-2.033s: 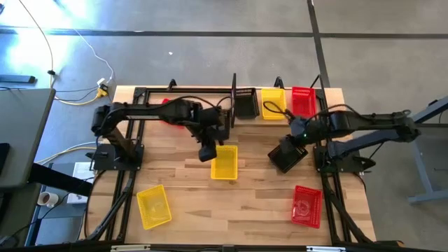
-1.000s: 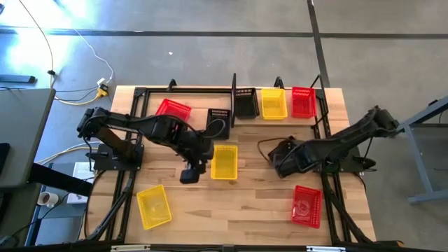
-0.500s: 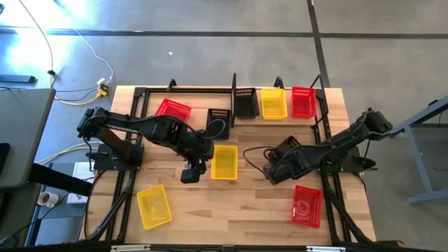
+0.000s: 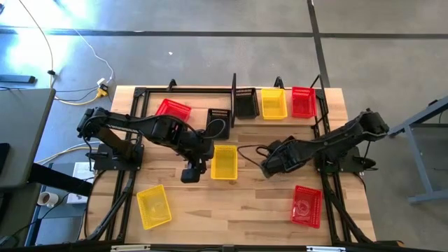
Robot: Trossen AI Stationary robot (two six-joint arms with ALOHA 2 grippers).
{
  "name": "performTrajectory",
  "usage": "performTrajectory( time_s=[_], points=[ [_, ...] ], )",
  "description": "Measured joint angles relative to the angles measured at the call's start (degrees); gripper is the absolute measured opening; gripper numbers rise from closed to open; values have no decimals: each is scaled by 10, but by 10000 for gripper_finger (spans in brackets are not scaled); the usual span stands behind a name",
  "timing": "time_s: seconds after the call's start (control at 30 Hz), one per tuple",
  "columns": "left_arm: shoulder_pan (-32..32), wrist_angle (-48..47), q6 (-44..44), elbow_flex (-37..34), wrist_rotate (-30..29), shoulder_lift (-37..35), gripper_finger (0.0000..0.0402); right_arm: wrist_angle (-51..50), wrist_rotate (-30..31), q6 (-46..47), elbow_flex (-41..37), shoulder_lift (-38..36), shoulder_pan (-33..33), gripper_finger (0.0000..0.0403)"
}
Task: Stack baskets on shelf by color
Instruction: Stack the right black basket on the black basket on the shelf
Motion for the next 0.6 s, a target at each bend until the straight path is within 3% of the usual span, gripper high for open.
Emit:
performTrajectory(
  time_s=[0.47,0.6],
  points=[
    [0,0,0,0,-2,0,161,13,-81,-54,0,65,-21,53],
    [0,0,0,0,-2,0,161,16,-99,-61,0,74,-22,17]
  ],
)
